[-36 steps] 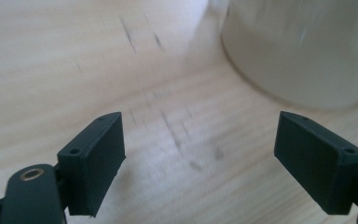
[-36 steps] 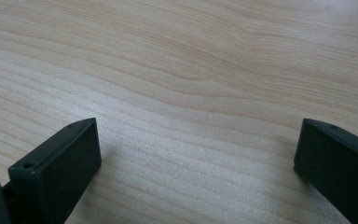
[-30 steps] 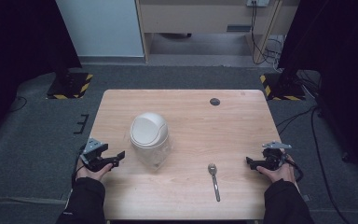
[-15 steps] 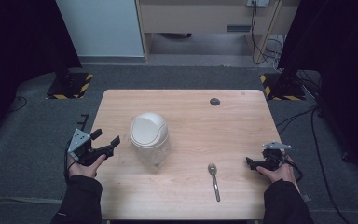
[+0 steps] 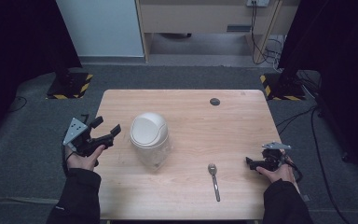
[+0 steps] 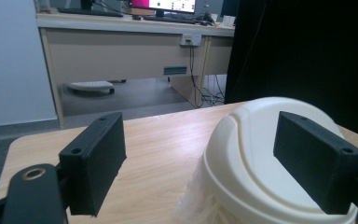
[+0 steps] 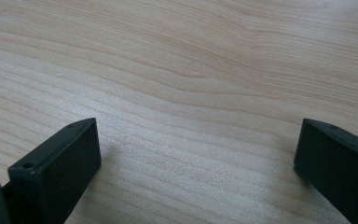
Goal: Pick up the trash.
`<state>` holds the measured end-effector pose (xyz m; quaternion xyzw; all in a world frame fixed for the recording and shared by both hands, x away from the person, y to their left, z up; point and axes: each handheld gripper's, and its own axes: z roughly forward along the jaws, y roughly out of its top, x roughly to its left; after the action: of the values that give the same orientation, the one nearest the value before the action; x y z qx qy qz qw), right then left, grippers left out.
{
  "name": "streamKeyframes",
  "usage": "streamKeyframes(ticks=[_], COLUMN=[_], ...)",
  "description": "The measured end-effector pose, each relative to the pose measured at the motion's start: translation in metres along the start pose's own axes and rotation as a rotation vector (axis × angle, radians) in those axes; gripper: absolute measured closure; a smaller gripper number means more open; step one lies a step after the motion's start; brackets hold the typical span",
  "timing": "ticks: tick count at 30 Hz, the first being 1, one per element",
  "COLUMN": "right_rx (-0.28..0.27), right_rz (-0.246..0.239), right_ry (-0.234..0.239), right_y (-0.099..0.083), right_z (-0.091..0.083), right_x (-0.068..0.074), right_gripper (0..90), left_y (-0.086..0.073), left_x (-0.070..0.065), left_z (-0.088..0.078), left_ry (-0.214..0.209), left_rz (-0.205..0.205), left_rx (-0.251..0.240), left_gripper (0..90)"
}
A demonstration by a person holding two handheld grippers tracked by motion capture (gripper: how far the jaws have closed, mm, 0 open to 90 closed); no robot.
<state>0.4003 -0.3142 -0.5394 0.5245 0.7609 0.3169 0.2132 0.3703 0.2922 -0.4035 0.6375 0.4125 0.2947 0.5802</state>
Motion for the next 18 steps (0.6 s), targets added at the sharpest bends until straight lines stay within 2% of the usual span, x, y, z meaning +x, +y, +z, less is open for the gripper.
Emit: streamKeyframes(ticks=[5, 11, 16, 18], right_rx=[0.000, 0.000, 0.000, 0.000], right_rz=[-0.002, -0.002, -0.003, -0.003], right_ry=[0.001, 0.001, 0.001, 0.001], right_y=[0.000, 0.000, 0.000, 0.000], right_z=[0.000, 0.000, 0.000, 0.000], right_x=[0.000, 0.000, 0.000, 0.000], right_gripper=[0.8, 0.8, 0.7, 0.7], left_y=[0.003, 0.000, -0.008, -0.014], left_x=[-0.012, -0.018, -0.023, -0.024], left_z=[0.018, 0.034, 0.048, 0.052], left_ry=[-0.034, -0.055, -0.059, -0.064], left_rz=[0.018, 0.027, 0.059, 0.047], left_rx=[0.017, 0.044, 0.121, 0.131], left_gripper=[16.3, 16.0, 15.3, 15.4])
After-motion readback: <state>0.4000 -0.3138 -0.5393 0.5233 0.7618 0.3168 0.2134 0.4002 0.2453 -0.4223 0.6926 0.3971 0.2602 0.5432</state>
